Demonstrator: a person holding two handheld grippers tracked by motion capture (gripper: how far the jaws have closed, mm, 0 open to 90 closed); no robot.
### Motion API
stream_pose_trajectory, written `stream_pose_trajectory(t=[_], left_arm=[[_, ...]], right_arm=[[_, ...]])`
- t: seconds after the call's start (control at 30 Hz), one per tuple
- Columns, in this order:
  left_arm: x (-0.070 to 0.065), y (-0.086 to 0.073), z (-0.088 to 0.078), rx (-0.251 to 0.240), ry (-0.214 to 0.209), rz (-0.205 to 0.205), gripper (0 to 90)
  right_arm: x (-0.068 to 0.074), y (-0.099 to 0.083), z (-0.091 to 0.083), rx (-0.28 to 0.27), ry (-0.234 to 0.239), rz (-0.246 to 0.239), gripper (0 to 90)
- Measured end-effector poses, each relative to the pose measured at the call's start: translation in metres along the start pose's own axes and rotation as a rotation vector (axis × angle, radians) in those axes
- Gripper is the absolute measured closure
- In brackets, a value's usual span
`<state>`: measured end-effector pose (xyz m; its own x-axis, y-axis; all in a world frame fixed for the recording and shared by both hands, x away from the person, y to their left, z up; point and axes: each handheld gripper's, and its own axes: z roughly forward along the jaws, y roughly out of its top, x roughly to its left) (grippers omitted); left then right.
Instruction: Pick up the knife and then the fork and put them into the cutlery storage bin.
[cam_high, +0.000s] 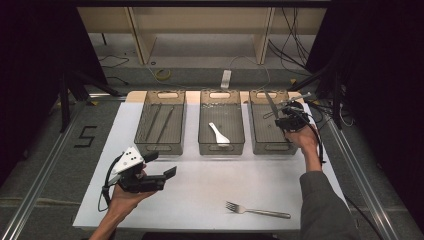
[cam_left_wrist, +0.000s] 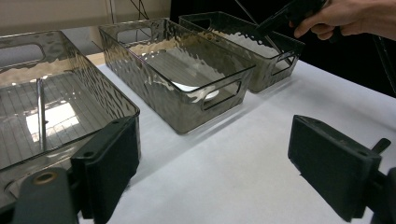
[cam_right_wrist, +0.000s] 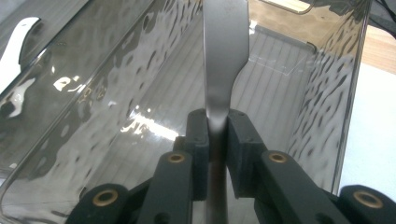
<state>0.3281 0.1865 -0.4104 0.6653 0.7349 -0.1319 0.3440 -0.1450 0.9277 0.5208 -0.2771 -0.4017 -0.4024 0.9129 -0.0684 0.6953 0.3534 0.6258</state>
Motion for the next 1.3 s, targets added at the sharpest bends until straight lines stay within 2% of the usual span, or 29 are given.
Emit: stream_pose_trajectory(t=[0.2, 0.3, 0.4, 0.47, 0.67, 0.87, 1.03, 1.1, 1.3], left_arm=[[0.000, 0.000, 0.000, 0.001, 0.001, 0.000, 15.6], [0.000, 0.000, 0.000, 0.000, 0.001, 0.000, 15.6], [0.000, 0.000, 0.000, 0.001, 0.001, -0.001, 15.5], [-0.001, 0.000, 0.000, 0.000, 0.002, 0.001, 15.5], [-0.001, 0.000, 0.001, -0.002, 0.002, 0.002, 15.5], [-0.001, 0.000, 0.001, 0.001, 0.004, 0.000, 15.5], [-0.001, 0.000, 0.001, 0.000, 0.005, 0.000, 15.5], [-0.001, 0.000, 0.001, 0.001, 0.005, 0.001, 15.5], [-0.002, 0.000, 0.001, 0.002, 0.006, -0.001, 15.5]], right_arm=[[0.002, -0.004, 0.007, 0.028, 0.003, -0.009, 80.0], [0.003, -0.005, 0.011, 0.059, 0.002, -0.010, 78.1], [0.003, -0.002, 0.006, 0.045, 0.026, 0.014, 65.4], [0.004, 0.000, 0.002, 0.032, 0.031, 0.014, 60.9], [0.007, 0.002, -0.010, 0.022, 0.094, 0.001, 49.3], [0.019, -0.002, -0.026, 0.032, 0.153, -0.068, 40.4], [0.037, -0.010, -0.046, 0.011, 0.196, -0.130, 36.1], [0.045, -0.014, -0.053, 0.028, 0.201, -0.155, 33.5], [0.064, -0.024, -0.069, 0.015, 0.213, -0.212, 29.9]])
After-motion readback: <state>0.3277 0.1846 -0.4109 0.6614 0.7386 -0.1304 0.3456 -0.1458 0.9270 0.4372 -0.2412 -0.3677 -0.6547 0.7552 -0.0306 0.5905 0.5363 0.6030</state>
